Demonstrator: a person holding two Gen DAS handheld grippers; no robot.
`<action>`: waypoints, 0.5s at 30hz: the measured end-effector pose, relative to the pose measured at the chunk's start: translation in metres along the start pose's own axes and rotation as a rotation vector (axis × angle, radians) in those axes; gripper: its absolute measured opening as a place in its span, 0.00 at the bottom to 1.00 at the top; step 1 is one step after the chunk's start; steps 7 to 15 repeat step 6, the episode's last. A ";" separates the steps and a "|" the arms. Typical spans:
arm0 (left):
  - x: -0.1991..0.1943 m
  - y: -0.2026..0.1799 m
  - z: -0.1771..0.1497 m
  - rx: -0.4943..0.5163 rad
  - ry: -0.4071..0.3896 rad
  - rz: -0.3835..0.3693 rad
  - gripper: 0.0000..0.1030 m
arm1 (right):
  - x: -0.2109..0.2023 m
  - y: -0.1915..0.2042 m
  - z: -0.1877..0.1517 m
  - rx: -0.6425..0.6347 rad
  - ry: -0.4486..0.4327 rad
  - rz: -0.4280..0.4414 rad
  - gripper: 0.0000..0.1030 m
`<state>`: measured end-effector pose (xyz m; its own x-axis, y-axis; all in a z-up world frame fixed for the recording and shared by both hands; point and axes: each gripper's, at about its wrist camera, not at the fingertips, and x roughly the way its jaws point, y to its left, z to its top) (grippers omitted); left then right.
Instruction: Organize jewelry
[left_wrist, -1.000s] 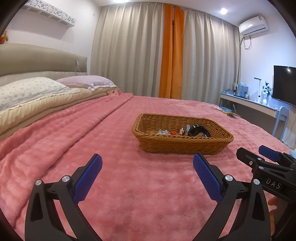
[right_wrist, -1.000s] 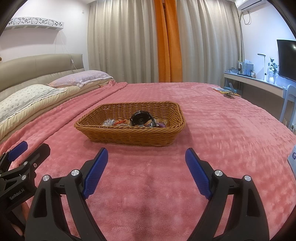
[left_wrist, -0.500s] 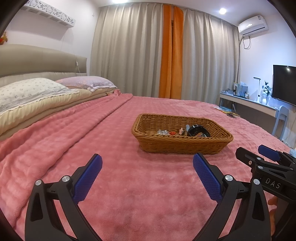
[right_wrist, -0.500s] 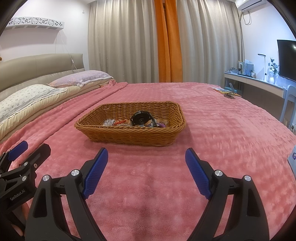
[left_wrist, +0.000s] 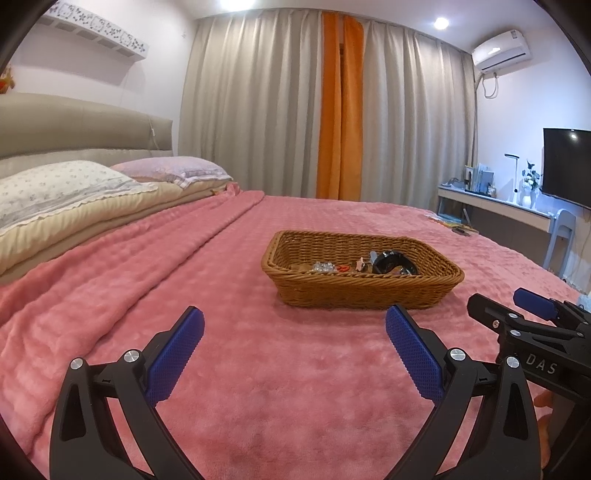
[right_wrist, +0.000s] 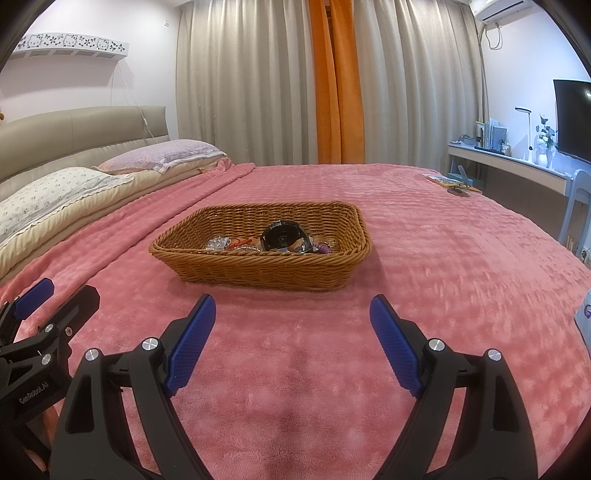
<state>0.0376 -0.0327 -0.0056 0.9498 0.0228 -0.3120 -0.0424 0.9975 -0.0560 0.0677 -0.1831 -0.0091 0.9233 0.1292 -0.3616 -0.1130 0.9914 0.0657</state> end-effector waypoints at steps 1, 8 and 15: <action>0.001 0.000 0.000 -0.002 0.007 -0.007 0.93 | 0.000 0.001 0.000 0.001 0.001 0.000 0.79; 0.004 0.000 0.000 -0.003 0.023 -0.021 0.93 | 0.000 0.000 0.000 -0.001 -0.001 0.000 0.79; 0.004 0.000 0.000 -0.003 0.023 -0.021 0.93 | 0.000 0.000 0.000 -0.001 -0.001 0.000 0.79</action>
